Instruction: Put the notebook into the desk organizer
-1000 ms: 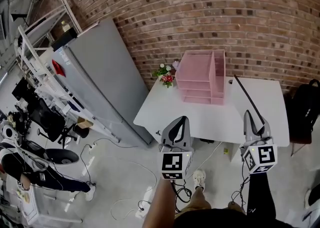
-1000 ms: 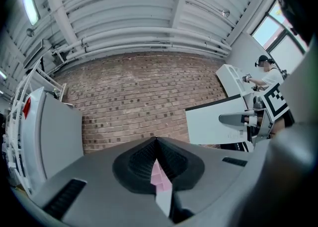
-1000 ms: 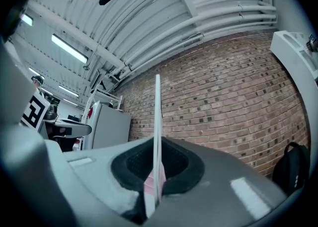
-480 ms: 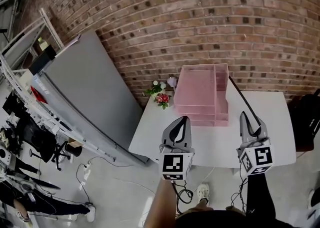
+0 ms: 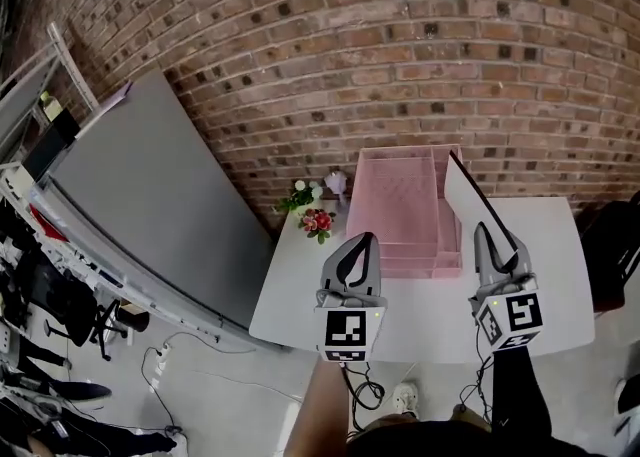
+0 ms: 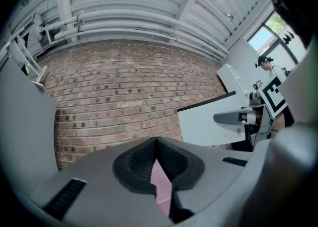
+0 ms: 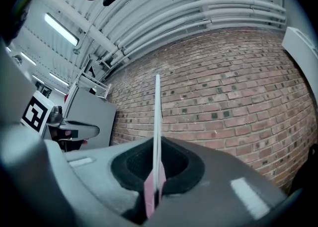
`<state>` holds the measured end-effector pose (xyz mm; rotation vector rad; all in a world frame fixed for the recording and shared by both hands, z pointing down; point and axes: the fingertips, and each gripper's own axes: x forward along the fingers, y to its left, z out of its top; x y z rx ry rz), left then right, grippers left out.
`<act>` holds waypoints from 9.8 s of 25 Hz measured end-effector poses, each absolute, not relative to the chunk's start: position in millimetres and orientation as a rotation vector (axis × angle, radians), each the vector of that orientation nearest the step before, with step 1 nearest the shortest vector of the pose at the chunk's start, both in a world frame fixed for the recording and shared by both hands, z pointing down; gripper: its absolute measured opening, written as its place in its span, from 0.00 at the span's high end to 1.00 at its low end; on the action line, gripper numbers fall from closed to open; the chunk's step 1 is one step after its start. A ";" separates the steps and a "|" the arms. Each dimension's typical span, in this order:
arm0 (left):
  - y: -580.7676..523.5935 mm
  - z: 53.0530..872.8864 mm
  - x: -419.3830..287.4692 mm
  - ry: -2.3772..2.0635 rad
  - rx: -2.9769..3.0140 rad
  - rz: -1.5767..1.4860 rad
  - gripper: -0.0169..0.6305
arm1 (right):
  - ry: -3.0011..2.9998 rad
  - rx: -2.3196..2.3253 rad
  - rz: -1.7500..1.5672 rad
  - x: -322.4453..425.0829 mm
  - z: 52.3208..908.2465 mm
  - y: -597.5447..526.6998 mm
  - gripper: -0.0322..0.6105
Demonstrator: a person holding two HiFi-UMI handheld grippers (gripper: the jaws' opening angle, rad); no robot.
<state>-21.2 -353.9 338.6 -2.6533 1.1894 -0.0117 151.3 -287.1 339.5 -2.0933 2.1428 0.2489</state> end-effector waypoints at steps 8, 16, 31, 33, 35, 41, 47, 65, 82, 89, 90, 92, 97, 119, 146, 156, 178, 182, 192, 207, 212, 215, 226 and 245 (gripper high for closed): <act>-393.3 351.6 -11.9 1.147 -2.689 -0.002 0.96 | 2.155 -2.124 0.270 150.8 345.0 -327.3 0.94; -408.8 363.2 -2.2 1.089 -2.740 -0.015 0.96 | 2.168 -2.132 0.255 147.5 353.3 -346.0 0.94; -421.0 372.6 7.2 1.067 -2.754 -0.055 0.96 | 2.238 -2.128 0.234 147.3 362.9 -378.5 0.94; -423.4 375.9 8.9 1.070 -2.757 -0.059 0.96 | 2.224 -2.138 0.214 152.1 367.6 -382.0 0.94; -425.2 379.2 11.6 1.064 -2.763 -0.065 0.96 | 2.208 -2.149 0.195 157.1 371.3 -384.7 0.94; -437.3 385.8 26.2 1.066 -2.773 -0.073 0.96 | 2.210 -2.154 0.179 171.1 376.9 -396.3 0.94; -450.4 387.9 35.9 1.082 -2.778 -0.088 0.96 | 2.263 -2.148 0.176 177.5 380.1 -415.2 0.94; -493.4 405.2 7.4 1.257 -2.753 -0.126 0.96 | 2.976 -2.311 0.434 127.0 448.2 -526.4 0.94; -503.1 416.1 -22.2 1.383 -2.715 -0.170 0.96 | 3.506 -1.977 0.136 82.8 513.1 -547.4 0.88; -500.8 417.3 -21.8 1.386 -2.711 -0.186 0.96 | 3.607 -1.771 -0.043 73.3 519.8 -540.5 0.70; -500.7 417.7 -22.1 1.387 -2.710 -0.188 0.96 | 3.627 -1.729 -0.060 70.6 520.8 -538.3 0.66; -500.2 418.0 -22.9 1.390 -2.707 -0.192 0.96 | 3.670 -1.656 -0.084 66.2 523.0 -534.0 0.62; -498.0 416.3 -27.5 1.399 -2.700 -0.194 0.96 | 3.786 -1.437 -0.163 51.4 530.1 -520.2 0.45; -474.5 406.7 -52.7 1.346 -2.717 -0.192 0.96 | 3.654 -1.494 -0.225 27.6 516.7 -478.8 0.34; -424.1 381.6 4.1 1.172 -2.805 -0.126 0.96 | 2.732 -1.906 0.069 104.3 408.7 -406.3 0.34; -408.9 373.4 11.0 1.385 -2.735 -0.079 0.96 | 2.574 -1.839 0.201 140.9 383.3 -380.6 0.35; -381.5 374.7 31.1 1.564 -2.598 -0.110 0.96 | 2.620 -1.672 0.171 161.9 393.2 -368.4 0.35; -379.4 374.8 34.3 1.558 -2.601 -0.108 0.96 | 2.614 -1.683 0.164 164.5 394.6 -369.1 0.35; -376.3 372.7 38.4 1.542 -2.604 -0.112 0.96 | 2.669 -1.652 0.211 155.5 390.8 -366.2 0.48; -375.2 373.6 29.0 1.551 -2.595 -0.099 0.96 | 2.616 -1.692 0.181 155.2 388.2 -363.5 0.95; -375.0 374.5 27.5 1.550 -2.598 -0.102 0.96 | 2.630 -1.684 0.184 152.4 389.5 -361.9 0.95; -374.9 375.4 27.7 1.548 -2.599 -0.105 0.96 | 2.633 -1.686 0.187 152.4 390.5 -361.2 0.95; -375.0 376.8 30.2 1.536 -2.604 -0.115 0.96 | 2.625 -1.684 0.179 153.8 389.5 -361.4 0.95; -379.1 381.7 33.1 1.537 -2.621 -0.119 0.96 | 2.620 -1.716 0.207 157.0 391.7 -363.7 0.95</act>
